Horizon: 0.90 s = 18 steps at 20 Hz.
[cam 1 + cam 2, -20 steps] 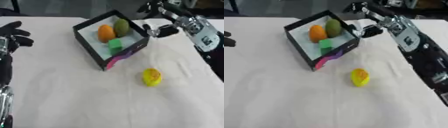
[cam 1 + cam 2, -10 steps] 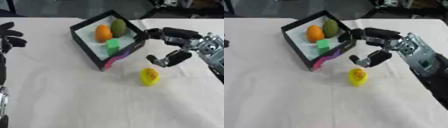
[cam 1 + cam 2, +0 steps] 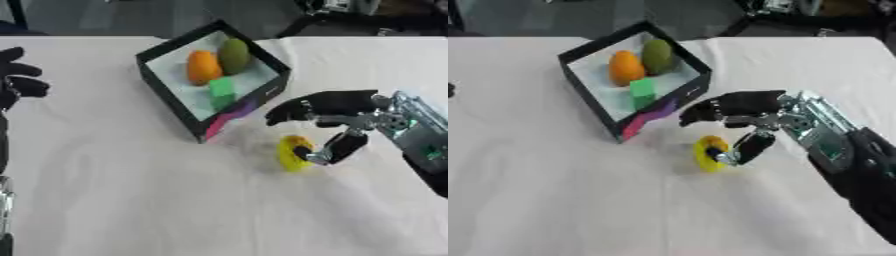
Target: Pick up objects on the table and place them in the box.
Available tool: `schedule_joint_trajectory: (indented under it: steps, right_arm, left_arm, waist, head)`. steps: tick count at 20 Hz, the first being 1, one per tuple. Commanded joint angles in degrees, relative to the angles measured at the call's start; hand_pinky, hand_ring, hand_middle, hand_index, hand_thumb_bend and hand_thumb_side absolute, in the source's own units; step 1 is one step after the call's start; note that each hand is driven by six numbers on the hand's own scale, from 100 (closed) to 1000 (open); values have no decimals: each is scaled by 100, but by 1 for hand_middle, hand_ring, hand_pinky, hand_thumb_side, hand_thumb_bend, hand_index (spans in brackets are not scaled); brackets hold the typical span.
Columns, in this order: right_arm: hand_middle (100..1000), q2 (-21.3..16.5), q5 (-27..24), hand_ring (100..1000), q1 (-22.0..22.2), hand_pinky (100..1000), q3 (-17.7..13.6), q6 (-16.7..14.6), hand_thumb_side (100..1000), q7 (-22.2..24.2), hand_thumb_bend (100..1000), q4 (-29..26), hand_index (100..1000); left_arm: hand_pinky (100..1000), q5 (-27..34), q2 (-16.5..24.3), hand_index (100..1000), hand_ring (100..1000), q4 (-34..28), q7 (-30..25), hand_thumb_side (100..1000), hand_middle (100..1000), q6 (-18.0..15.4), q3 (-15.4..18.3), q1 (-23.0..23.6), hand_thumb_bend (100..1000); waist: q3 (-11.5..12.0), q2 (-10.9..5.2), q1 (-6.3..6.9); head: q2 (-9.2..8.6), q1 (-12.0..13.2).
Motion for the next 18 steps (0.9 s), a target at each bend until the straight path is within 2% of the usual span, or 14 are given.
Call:
schedule_joint_trajectory:
  steps: [1, 4, 7, 8, 10, 11, 13, 16, 18]
  right_arm:
    - [937, -78, 433, 956, 10, 903, -17, -150, 314, -217, 100, 78, 967]
    - [924, -68, 706, 949, 73, 902, 3, -249, 315, -340, 100, 173, 959]
    - [853, -82, 921, 924, 127, 897, 24, -344, 313, -405, 100, 216, 918]
    - [796, -82, 980, 907, 143, 893, 26, -369, 316, -418, 100, 230, 892]
    - [702, -75, 1066, 877, 177, 883, 14, -403, 301, -444, 100, 253, 808]
    - [598, -77, 1086, 843, 191, 872, -3, -409, 312, -475, 100, 258, 686]
    - [469, -97, 1075, 775, 204, 850, -59, -399, 298, -594, 100, 241, 497]
    - [402, -164, 910, 757, 172, 837, -220, -329, 270, -924, 100, 87, 367]
    - [386, -236, 721, 750, 115, 832, -364, -253, 258, -1145, 100, -80, 340]
  left_arm:
    - [615, -41, 94, 825, 570, -93, 14, 957, 587, -9, 40, -55, 100]
    - [615, -46, 97, 826, 570, -94, 6, 958, 587, -8, 40, -56, 100]
    - [615, -49, 103, 826, 569, -93, 7, 958, 587, -4, 42, -54, 100]
    - [615, -50, 105, 825, 569, -93, 7, 958, 587, -4, 42, -53, 100]
    - [614, -52, 110, 825, 569, -92, 10, 955, 586, -1, 44, -48, 100]
    - [615, -52, 111, 825, 569, -92, 12, 958, 586, 0, 45, -47, 100]
    - [614, -54, 114, 825, 569, -92, 14, 958, 586, 1, 47, -44, 100]
    - [614, -58, 116, 825, 569, -92, 19, 958, 586, 1, 52, -40, 100]
    - [614, -58, 116, 825, 569, -94, 25, 957, 586, 1, 57, -39, 100]
  waist:
    - [-15, -195, -38]
    - [-16, -193, -36]
    - [-19, -188, -34]
    - [-21, -187, -34]
    - [-26, -187, -34]
    - [-30, -189, -35]
    - [-37, -195, -35]
    - [-41, -205, -31]
    - [-42, -210, -29]
  head:
    - [-11, -16]
    - [-11, -13]
    - [-11, -20]
    - [-11, -24]
    - [-11, -27]
    - [-11, -25]
    - [-11, -20]
    - [-11, -22]
    - [-11, -14]
